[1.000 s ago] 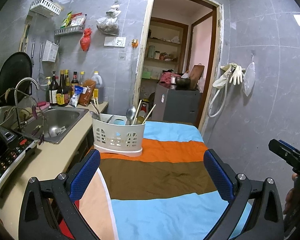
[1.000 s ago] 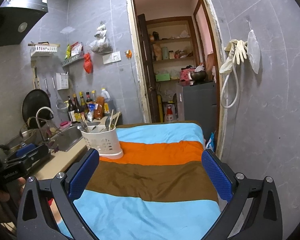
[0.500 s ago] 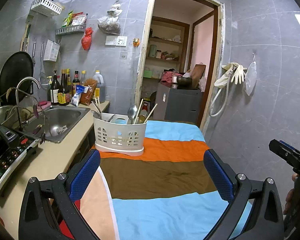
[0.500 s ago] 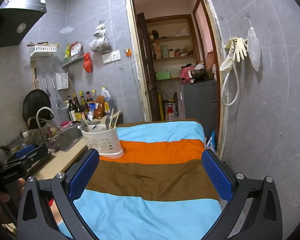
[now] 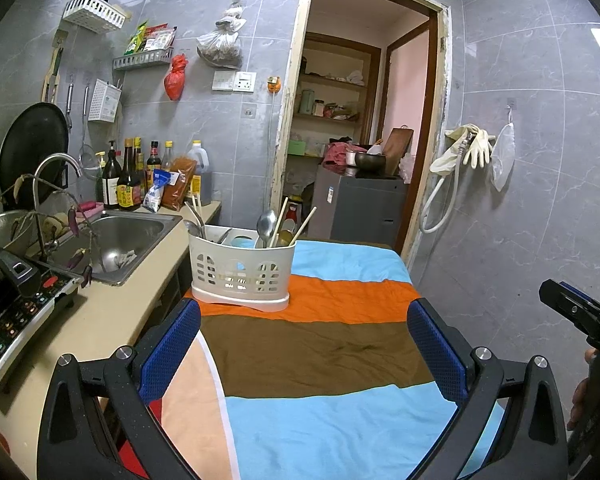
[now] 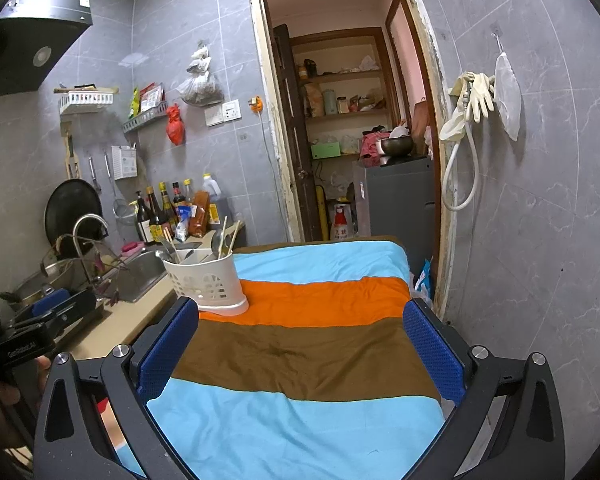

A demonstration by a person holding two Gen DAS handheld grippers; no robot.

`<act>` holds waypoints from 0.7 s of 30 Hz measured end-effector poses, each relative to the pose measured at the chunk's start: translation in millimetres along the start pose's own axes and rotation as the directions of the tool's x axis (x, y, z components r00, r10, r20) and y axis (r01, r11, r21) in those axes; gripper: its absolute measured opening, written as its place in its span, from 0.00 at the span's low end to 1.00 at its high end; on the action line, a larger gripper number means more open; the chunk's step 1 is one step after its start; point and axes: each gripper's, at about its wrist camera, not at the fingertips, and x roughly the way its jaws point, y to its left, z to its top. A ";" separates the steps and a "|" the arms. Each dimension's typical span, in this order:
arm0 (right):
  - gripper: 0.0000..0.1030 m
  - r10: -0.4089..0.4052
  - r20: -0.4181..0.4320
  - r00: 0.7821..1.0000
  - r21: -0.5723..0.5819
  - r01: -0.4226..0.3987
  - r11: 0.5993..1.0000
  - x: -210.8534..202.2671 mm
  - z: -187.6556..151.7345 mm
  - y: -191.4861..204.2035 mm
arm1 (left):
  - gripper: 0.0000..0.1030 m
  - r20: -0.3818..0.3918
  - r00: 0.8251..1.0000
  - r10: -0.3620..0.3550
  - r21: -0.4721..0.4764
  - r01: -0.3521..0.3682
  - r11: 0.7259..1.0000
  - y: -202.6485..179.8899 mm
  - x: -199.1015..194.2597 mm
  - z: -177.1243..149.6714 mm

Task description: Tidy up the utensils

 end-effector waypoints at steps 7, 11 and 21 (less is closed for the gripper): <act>1.00 0.000 0.000 1.000 0.001 0.000 1.000 -0.1 0.1 0.2 | 0.98 0.002 1.000 0.002 0.000 -0.002 1.000 0.6 -0.6 -0.6; 1.00 0.001 0.000 1.000 0.001 -0.001 1.000 -0.1 0.4 0.0 | 0.98 0.001 1.000 0.002 -0.001 -0.002 1.000 1.0 -0.5 -0.5; 1.00 0.002 -0.002 1.000 0.003 -0.002 1.000 -0.1 0.8 -0.1 | 0.98 -0.001 1.000 0.003 0.001 -0.003 1.000 1.5 -0.7 -0.9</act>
